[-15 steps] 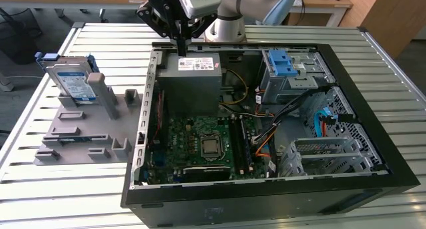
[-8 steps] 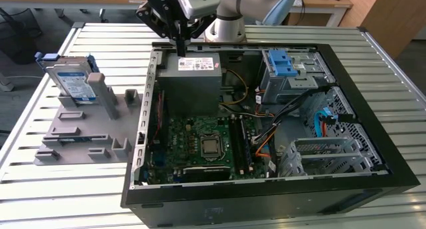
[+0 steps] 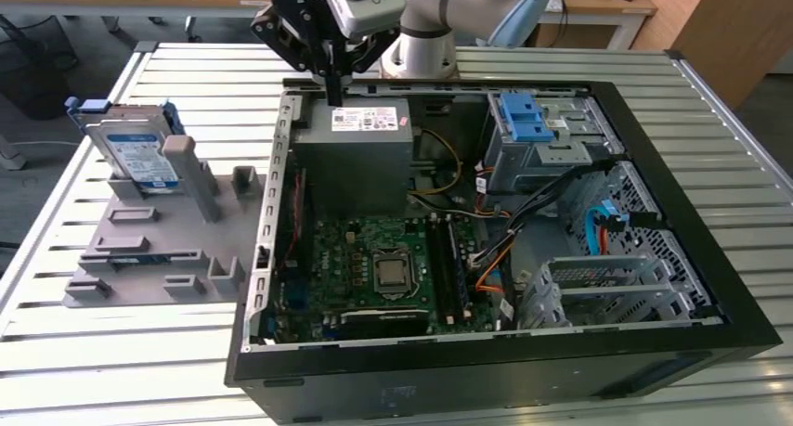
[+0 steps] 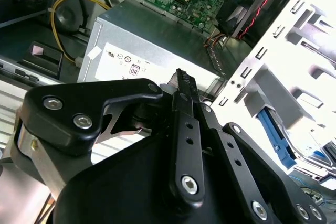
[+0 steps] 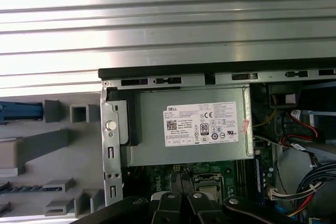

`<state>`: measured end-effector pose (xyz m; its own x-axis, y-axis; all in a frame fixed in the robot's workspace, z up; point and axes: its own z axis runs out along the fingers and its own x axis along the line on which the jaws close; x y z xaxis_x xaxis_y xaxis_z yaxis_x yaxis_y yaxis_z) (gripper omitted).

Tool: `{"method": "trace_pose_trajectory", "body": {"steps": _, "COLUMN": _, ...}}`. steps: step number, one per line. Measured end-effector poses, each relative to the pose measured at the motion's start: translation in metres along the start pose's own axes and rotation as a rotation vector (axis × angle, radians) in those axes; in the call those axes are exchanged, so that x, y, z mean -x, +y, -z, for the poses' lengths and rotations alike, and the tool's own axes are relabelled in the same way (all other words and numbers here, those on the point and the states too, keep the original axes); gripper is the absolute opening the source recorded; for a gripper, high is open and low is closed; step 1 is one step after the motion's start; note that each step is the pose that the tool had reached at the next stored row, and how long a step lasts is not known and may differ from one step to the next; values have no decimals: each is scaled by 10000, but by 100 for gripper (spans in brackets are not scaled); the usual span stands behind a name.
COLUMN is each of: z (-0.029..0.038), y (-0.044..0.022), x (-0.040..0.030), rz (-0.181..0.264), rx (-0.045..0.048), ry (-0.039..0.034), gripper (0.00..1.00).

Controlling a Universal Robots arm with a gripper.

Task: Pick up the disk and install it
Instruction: 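Reach for the disk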

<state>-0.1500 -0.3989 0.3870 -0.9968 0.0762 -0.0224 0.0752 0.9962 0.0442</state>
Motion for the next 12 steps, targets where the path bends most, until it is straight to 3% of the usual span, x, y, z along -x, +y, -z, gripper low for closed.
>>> {"method": "trace_pose_trajectory", "body": {"steps": 12, "z": -18, "y": -4, "x": -36, "rz": 0, "rx": -1, "ry": 5, "gripper": 11}}
